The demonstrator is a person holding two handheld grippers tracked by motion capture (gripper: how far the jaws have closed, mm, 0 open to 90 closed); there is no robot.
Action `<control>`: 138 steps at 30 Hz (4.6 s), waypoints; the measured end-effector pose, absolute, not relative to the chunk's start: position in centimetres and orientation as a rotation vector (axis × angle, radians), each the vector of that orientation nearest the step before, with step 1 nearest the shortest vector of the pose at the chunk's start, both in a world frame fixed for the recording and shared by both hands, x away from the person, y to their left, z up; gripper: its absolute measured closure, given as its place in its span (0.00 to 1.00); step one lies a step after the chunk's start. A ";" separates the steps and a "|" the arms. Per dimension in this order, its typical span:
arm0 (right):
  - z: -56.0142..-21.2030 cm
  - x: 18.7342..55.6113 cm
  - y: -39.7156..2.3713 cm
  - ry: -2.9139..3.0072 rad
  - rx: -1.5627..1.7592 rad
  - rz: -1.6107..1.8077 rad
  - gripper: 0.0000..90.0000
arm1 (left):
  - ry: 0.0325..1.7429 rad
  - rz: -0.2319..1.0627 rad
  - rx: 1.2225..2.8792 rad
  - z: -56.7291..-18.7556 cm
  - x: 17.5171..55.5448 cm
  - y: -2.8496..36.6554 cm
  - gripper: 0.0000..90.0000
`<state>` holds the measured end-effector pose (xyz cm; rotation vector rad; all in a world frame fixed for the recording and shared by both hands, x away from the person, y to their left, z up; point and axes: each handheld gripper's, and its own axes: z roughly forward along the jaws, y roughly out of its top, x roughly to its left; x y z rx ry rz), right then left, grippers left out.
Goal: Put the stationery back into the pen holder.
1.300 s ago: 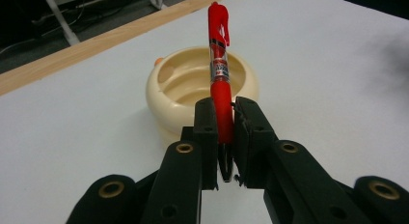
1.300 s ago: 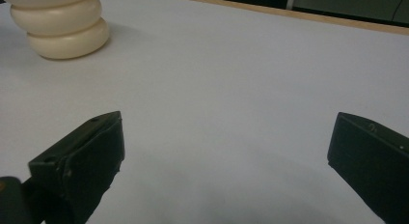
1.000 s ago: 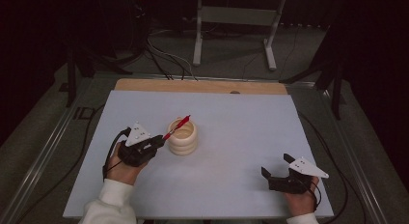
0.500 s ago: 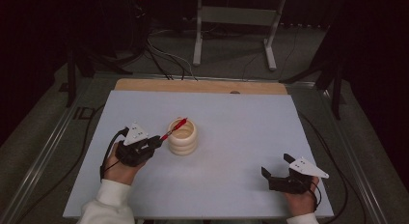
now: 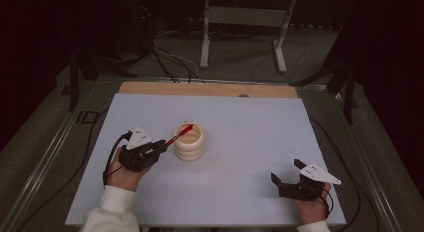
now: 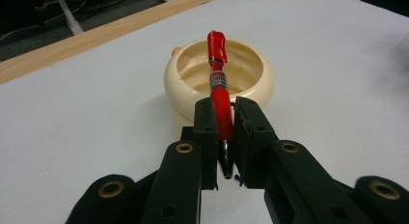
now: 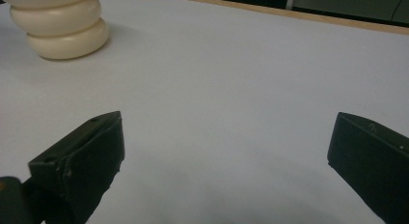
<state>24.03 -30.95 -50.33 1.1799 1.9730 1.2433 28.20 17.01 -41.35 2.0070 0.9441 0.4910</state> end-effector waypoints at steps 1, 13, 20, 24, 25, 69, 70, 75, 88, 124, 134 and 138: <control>-50.3 24.0 -31.0 1.973 1.179 1.243 0.00 | 0.943 0.492 2.006 -41.3 28.2 17.0 0.90; -50.3 24.0 -31.0 1.973 1.180 1.243 0.00 | 0.947 0.497 1.979 -40.7 28.6 16.7 0.90; -50.3 24.0 -31.0 1.974 1.179 1.243 0.00 | 0.944 0.500 1.978 -40.3 29.0 16.4 0.90; -50.3 24.0 -30.9 1.972 1.182 1.245 0.00 | 0.949 0.497 1.974 -40.3 29.1 16.2 0.90; -50.3 24.0 -30.9 1.973 1.181 1.245 0.00 | 0.951 0.497 1.973 -40.3 29.2 16.2 0.90; -50.3 24.1 -30.9 1.978 1.177 1.241 0.00 | 0.981 0.468 1.959 -40.8 31.7 14.7 0.89; -50.3 24.1 -30.9 1.978 1.177 1.241 0.00 | 0.982 0.467 1.962 -40.9 31.8 14.7 0.89; -50.3 24.1 -31.0 1.978 1.177 1.242 0.00 | 0.991 0.472 1.969 -41.3 32.3 14.2 0.89; -50.3 24.0 -31.0 1.975 1.176 1.243 0.00 | 0.995 0.481 1.938 -41.5 32.6 13.9 0.67; -50.3 24.0 -30.9 1.978 1.172 1.247 0.00 | 0.968 0.689 1.722 -43.1 28.3 20.3 0.01; -50.3 24.0 -30.8 1.979 1.168 1.251 0.00 | 0.999 0.689 1.736 -45.3 27.3 21.2 0.01; -50.3 23.9 -30.8 1.980 1.166 1.252 0.00 | 1.014 0.682 1.736 -46.2 27.0 21.4 0.01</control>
